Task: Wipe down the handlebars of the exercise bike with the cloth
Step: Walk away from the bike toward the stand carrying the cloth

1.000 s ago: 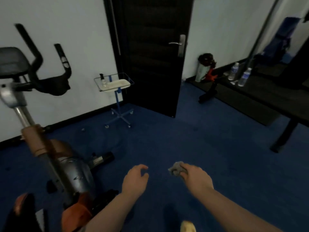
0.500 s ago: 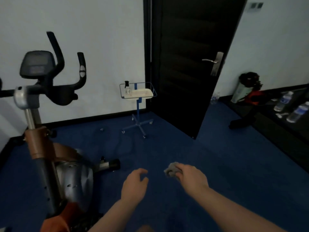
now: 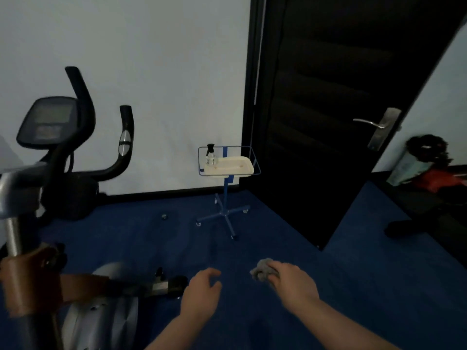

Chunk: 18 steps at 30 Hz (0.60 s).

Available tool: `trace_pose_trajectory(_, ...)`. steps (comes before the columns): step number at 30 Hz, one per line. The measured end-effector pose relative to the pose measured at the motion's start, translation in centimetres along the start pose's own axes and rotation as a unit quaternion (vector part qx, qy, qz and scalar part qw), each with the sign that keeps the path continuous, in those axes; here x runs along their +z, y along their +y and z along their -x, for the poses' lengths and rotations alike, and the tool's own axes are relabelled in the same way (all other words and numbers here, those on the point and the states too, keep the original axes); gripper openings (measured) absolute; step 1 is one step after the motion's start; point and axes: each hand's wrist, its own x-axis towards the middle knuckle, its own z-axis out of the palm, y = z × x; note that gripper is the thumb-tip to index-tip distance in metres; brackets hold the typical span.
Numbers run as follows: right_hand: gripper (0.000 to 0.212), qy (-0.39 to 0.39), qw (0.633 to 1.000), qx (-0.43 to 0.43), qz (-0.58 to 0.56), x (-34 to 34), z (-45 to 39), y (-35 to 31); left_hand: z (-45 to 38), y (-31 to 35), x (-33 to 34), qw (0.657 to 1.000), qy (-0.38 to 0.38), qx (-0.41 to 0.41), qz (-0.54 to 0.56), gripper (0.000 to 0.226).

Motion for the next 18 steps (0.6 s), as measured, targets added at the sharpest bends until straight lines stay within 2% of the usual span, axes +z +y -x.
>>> trace_pose_trajectory(4,0.032,0.004,1.000,0.007,-0.021,-1.3,-5.9,-0.6,-7.0,2.4,-1.7,0.999,0.014,0.017,-0.028,0.030)
trace_pose_trajectory(10,0.035,-0.010,0.999,0.029,-0.034,-3.6,-13.6,1.1,-14.3,6.7,-1.0,1.000,-0.011,0.015,-0.025,0.030)
trace_pose_trajectory(18,0.033,-0.031,0.999,0.010,-0.019,-8.1,-27.2,4.8,-25.9,11.8,0.3,0.999,0.022,-0.017,-0.018,0.030)
